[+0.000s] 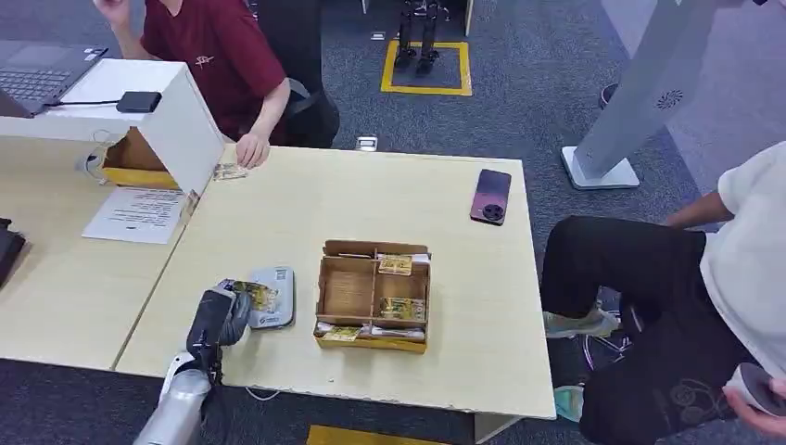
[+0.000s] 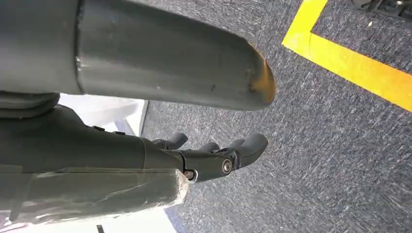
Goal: Pass the card to the sensor for recognition and then transmit it.
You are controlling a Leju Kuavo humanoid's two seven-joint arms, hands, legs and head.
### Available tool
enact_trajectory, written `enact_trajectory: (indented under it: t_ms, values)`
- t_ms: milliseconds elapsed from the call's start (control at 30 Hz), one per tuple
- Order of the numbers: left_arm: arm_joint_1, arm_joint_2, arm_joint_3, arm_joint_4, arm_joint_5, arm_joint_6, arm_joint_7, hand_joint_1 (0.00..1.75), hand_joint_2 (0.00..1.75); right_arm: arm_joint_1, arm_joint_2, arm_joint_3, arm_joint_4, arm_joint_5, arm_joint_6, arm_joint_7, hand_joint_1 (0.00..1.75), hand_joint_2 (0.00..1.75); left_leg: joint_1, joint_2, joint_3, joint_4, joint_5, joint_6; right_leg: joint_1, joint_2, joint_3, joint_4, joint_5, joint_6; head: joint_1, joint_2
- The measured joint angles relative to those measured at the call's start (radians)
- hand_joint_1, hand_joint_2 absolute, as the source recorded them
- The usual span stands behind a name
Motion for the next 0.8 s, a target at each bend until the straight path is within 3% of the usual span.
enact_trajectory:
  t_ms: [67, 167, 333, 533, 800]
  values:
    - [0.001, -0.010, 0.023, -0.041, 0.096, -0.080, 0.012, 1.75, 1.75, 0.000, 0.000, 0.000, 0.000, 0.001, 0.000, 0.000, 0.00, 0.00, 0.000, 0.001, 0.000, 0.000, 0.000, 0.000, 0.000, 0.001, 0.000, 0.000, 0.001, 0.000, 0.000, 0.000]
    - [-0.008, -0.016, 0.061, -0.089, 0.203, -0.134, 0.033, 1.75, 1.75, 0.001, 0.000, -0.001, 0.000, 0.001, 0.001, 0.002, 0.00, 0.00, 0.000, 0.001, 0.000, 0.000, 0.000, 0.000, 0.000, 0.001, -0.001, 0.000, 0.001, 0.000, 0.000, 0.000]
    - [-0.029, -0.024, 0.113, -0.113, 0.296, -0.177, 0.046, 1.75, 1.75, 0.000, 0.000, -0.001, 0.000, 0.002, 0.003, 0.002, 0.00, 0.00, 0.000, 0.001, 0.000, 0.000, 0.000, 0.000, 0.000, 0.001, -0.001, 0.000, 0.001, -0.001, 0.000, 0.000]
    - [-0.047, -0.031, 0.139, -0.115, 0.336, -0.173, 0.029, 1.75, 1.75, 0.000, 0.000, -0.001, 0.000, 0.002, 0.007, 0.003, 0.00, 0.00, 0.000, 0.001, 0.000, 0.000, 0.000, 0.000, 0.000, 0.001, -0.001, 0.000, 0.000, -0.001, 0.000, 0.000]
    - [-0.134, -0.055, 0.149, -0.114, 0.303, -0.038, 0.004, 1.75, 1.75, -0.002, 0.000, 0.021, 0.000, 0.002, 0.011, 0.002, 0.00, 0.00, 0.000, 0.000, 0.000, 0.000, 0.001, 0.001, 0.000, 0.000, -0.001, 0.000, 0.001, 0.000, 0.000, 0.000]
